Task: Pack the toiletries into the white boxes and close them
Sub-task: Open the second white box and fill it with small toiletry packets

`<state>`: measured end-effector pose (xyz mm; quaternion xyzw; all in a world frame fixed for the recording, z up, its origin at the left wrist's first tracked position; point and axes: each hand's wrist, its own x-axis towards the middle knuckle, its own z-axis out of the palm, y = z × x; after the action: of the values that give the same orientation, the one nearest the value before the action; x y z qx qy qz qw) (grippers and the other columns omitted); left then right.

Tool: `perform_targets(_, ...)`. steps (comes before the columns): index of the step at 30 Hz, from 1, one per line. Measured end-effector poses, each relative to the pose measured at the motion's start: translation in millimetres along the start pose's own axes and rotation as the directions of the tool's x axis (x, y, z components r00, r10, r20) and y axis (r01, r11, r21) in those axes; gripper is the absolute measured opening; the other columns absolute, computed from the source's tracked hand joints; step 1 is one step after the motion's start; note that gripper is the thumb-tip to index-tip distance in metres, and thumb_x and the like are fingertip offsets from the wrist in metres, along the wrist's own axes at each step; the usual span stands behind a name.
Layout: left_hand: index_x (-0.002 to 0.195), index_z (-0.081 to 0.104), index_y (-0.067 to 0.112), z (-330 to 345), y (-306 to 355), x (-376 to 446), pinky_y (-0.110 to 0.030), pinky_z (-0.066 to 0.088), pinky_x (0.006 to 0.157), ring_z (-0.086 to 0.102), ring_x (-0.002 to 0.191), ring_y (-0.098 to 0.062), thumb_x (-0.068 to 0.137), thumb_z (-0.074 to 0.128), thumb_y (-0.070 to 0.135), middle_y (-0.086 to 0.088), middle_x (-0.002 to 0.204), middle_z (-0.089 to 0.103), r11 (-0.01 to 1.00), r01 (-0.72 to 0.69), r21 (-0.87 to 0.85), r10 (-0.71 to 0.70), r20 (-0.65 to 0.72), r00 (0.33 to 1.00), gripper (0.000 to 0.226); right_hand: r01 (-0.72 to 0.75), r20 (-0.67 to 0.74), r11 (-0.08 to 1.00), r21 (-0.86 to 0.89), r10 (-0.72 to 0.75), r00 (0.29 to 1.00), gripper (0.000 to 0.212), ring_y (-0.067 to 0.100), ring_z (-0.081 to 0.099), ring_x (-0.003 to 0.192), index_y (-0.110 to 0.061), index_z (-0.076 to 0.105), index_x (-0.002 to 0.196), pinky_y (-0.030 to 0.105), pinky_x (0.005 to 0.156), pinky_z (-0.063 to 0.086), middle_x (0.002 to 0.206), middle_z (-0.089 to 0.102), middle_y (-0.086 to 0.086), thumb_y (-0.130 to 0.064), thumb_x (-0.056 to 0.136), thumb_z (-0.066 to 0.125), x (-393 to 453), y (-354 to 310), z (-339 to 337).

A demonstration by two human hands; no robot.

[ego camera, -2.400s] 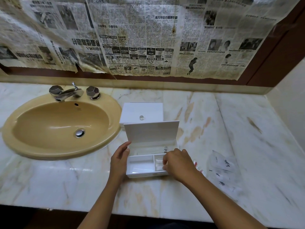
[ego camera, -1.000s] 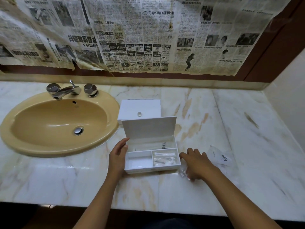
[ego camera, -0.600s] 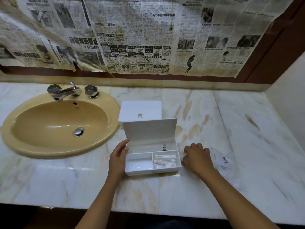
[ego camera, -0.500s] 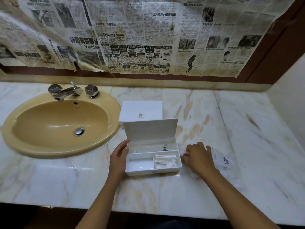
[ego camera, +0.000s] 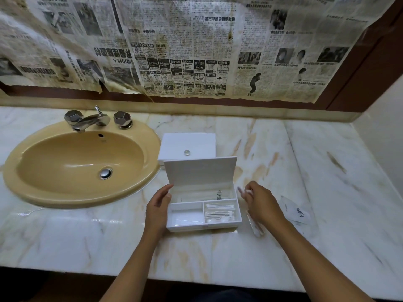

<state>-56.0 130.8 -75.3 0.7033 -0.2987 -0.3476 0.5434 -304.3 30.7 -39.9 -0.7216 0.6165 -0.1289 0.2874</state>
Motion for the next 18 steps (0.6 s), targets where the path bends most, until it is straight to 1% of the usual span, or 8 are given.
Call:
perform_targets(2,0.116,0.064,0.02,-0.2,-0.5,0.0,0.005,0.037,0.077,0.052,0.095,0.025,0.098,0.048,0.005,0.008,0.116,0.062,1.0,-0.002,-0.006,0.002,-0.002,1.0,0.028,0.02,-0.061,0.996,0.081,-0.015,0.998,0.019,0.022,0.053,0.069,-0.01,0.051,0.089,0.027,0.055,0.037,0.073,0.057,-0.001,-0.025,0.1,0.043,-0.2,-8.4,-6.5)
perform_targets(4,0.116,0.064,0.019,-0.2,-0.9,-0.3,0.005,0.037,0.077,0.052,0.095,0.025,0.098,0.048,0.005,0.008,0.116,0.062,1.0,-0.003,-0.005,0.003,-0.001,1.0,0.028,0.066,-0.101,0.986,0.155,-0.05,0.994,0.018,0.017,0.051,0.065,-0.014,0.05,0.09,0.021,0.053,0.035,0.068,0.055,-0.005,-0.027,0.101,0.043,-0.8,-19.2,-13.4)
perform_targets(6,0.116,0.064,0.02,0.0,-1.1,-0.2,0.005,0.037,0.076,0.052,0.095,0.026,0.098,0.047,0.005,0.01,0.115,0.062,1.0,0.0,-0.004,0.0,0.0,1.0,0.029,0.122,-0.089,0.969,0.215,-0.105,0.99,0.022,0.013,0.047,0.058,-0.018,0.05,0.087,0.022,0.052,0.035,0.062,0.052,-0.003,-0.035,0.099,0.046,-2.3,-31.4,-18.9)
perform_targets(9,0.116,0.064,0.021,0.0,-0.9,0.1,0.006,0.036,0.076,0.051,0.094,0.027,0.098,0.047,0.005,0.012,0.114,0.061,1.0,0.004,-0.002,-0.004,0.0,1.0,0.029,0.162,0.04,0.961,0.226,-0.175,0.984,0.02,0.009,0.046,0.057,-0.019,0.051,0.088,0.024,0.055,0.036,0.064,0.053,-0.005,-0.036,0.098,0.047,-7.4,-48.7,-20.9)
perform_targets(11,0.116,0.063,0.021,-0.2,-0.9,0.0,0.006,0.036,0.075,0.051,0.094,0.027,0.099,0.047,0.005,0.012,0.114,0.061,1.0,0.005,0.002,-0.005,0.003,1.0,0.029,0.152,0.165,0.969,0.196,-0.185,0.969,0.019,0.005,0.051,0.059,-0.022,0.048,0.089,0.024,0.057,0.039,0.068,0.058,-0.009,-0.037,0.099,0.044,-11.3,-54.0,-16.7)
perform_targets(14,0.115,0.063,0.022,-1.0,-0.7,-0.4,0.005,0.037,0.075,0.051,0.095,0.026,0.098,0.047,0.005,0.013,0.114,0.061,1.0,0.001,0.01,-0.001,0.006,1.0,0.029,0.139,0.324,0.976,0.165,-0.187,0.927,0.011,-0.004,0.058,0.075,-0.023,0.048,0.091,0.022,0.063,0.044,0.081,0.063,-0.013,-0.032,0.098,0.048,-16.0,-53.4,-8.4)
perform_targets(17,0.117,0.063,0.02,-1.6,-1.3,0.4,0.005,0.038,0.076,0.051,0.096,0.025,0.099,0.047,0.006,0.01,0.116,0.061,1.0,0.001,0.015,-0.001,0.01,1.0,0.029,0.162,0.363,0.985,0.067,-0.175,0.915,0.004,0.012,0.056,0.08,-0.027,0.051,0.092,0.021,0.062,0.04,0.095,0.06,-0.002,-0.027,0.091,0.055,-18.6,-50.9,-4.4)
perform_targets(18,0.118,0.063,0.02,-1.7,-1.8,0.6,0.005,0.037,0.077,0.051,0.096,0.026,0.099,0.047,0.006,0.01,0.117,0.061,1.0,0.001,0.019,-0.002,0.01,1.0,0.029,0.164,0.38,0.986,0.035,-0.164,0.91,0.007,0.016,0.055,0.082,-0.03,0.051,0.093,0.021,0.062,0.039,0.098,0.058,-0.001,-0.024,0.09,0.054,-18.6,-50.0,-2.9)
